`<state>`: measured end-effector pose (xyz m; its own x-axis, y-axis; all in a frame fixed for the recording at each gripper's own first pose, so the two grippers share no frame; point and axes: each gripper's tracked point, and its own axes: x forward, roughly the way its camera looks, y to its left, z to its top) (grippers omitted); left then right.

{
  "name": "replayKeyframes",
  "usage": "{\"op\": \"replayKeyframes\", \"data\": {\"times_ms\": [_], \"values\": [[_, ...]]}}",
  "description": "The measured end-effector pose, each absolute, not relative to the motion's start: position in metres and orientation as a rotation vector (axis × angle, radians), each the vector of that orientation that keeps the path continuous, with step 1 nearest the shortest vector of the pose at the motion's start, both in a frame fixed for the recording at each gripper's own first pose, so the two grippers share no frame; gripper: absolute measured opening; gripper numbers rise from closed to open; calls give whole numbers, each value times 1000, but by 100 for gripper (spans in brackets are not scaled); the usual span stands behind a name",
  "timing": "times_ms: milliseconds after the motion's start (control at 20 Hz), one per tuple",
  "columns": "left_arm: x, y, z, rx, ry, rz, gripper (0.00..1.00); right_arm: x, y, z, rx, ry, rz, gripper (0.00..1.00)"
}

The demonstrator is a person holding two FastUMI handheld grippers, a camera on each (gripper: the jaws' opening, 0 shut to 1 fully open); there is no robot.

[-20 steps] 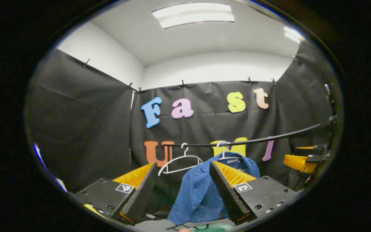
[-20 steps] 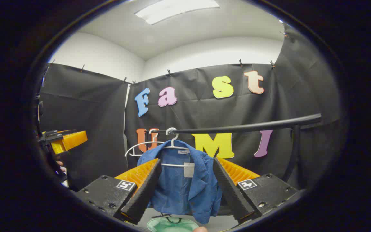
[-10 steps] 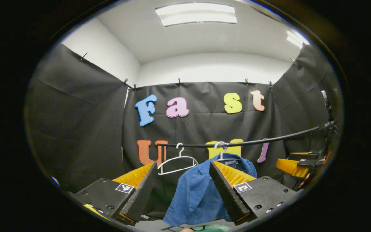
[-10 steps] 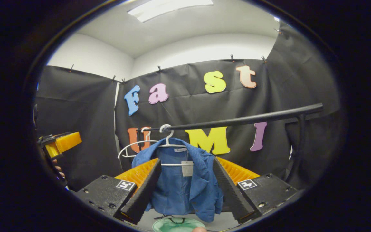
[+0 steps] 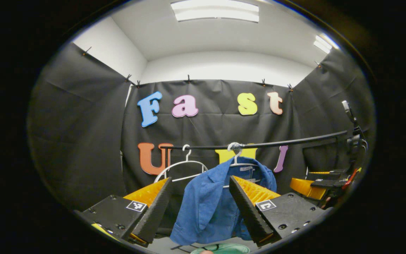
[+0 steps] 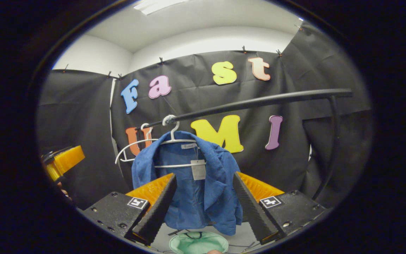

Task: Grasp the clothes on the hanger with both hands and then place them into the laundry hamper below.

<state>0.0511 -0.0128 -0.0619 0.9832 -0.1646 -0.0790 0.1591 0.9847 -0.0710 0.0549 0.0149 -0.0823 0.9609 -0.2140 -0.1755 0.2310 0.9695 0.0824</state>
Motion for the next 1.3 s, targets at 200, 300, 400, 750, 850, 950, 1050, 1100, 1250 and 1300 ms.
{"op": "replayKeyframes", "data": {"times_ms": [200, 300, 400, 750, 850, 950, 1050, 1100, 1250, 1300], "values": [[66, -16, -109, -97, 174, -192, 100, 72, 8, -116, 123, 224, -297, 99], [76, -20, -130, -112, 215, -203, 100, 84, 3, -130, 133, 249, -315, 99], [88, -25, -147, -111, 237, -201, 100, 100, -2, -144, 140, 266, -308, 98], [140, -51, -194, -71, 279, -152, 95, 194, -25, -190, 243, 342, -251, 96], [157, -58, -206, -60, 289, -135, 95, 217, -34, -199, 260, 352, -253, 95], [168, -63, -219, -73, 312, -114, 97, 231, -42, -206, 280, 359, -254, 95], [181, -66, -229, -89, 329, -94, 95, 243, -49, -213, 311, 358, -255, 95], [186, -66, -234, -93, 335, -86, 94, 248, -52, -218, 328, 360, -250, 90], [201, -65, -241, -103, 339, -73, 94, 255, -59, -221, 388, 359, -238, 82], [205, -65, -240, -106, 334, -74, 83, 254, -62, -220, 408, 347, -233, 77]]}}
